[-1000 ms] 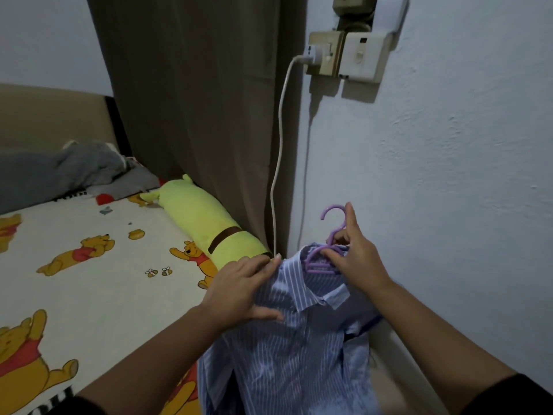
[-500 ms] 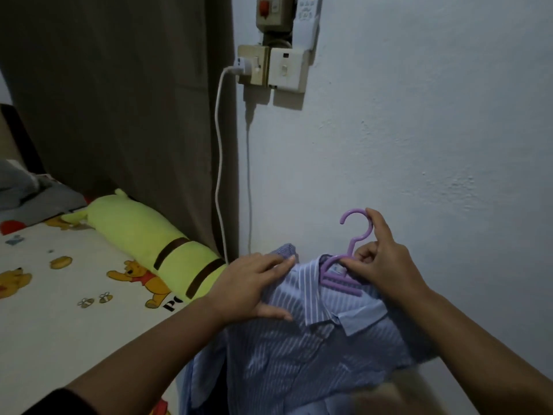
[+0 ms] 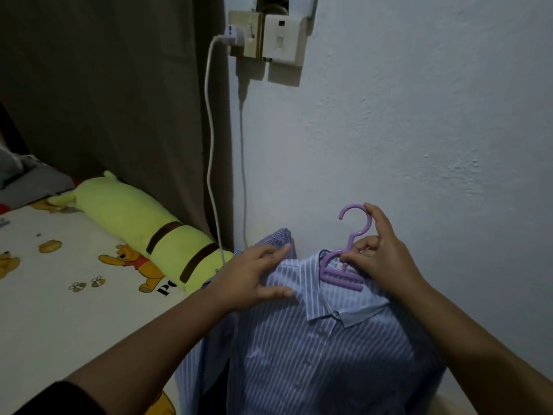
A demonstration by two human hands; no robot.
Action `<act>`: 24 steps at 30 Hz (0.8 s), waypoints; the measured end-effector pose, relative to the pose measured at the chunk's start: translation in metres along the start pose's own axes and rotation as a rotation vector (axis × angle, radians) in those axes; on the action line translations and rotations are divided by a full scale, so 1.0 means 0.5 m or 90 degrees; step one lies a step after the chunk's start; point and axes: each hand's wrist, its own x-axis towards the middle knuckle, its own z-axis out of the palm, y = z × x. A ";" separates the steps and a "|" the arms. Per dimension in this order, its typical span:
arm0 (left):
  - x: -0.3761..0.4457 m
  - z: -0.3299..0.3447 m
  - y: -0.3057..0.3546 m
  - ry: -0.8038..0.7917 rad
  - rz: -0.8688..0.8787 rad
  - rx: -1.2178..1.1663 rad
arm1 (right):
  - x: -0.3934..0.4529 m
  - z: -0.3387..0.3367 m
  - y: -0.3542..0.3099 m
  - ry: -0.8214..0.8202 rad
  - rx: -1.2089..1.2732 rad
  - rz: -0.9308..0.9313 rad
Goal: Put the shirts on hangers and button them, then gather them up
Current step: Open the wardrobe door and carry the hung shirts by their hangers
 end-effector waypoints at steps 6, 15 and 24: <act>-0.049 0.005 -0.086 0.073 -0.305 -0.172 | 0.051 0.060 0.000 -0.123 0.040 -0.014; -0.118 0.030 -0.207 0.032 -0.652 -0.271 | 0.125 0.188 0.007 -0.293 -0.015 -0.083; -0.116 0.036 -0.225 -0.211 -0.780 -0.302 | 0.160 0.270 0.010 -0.372 0.007 -0.111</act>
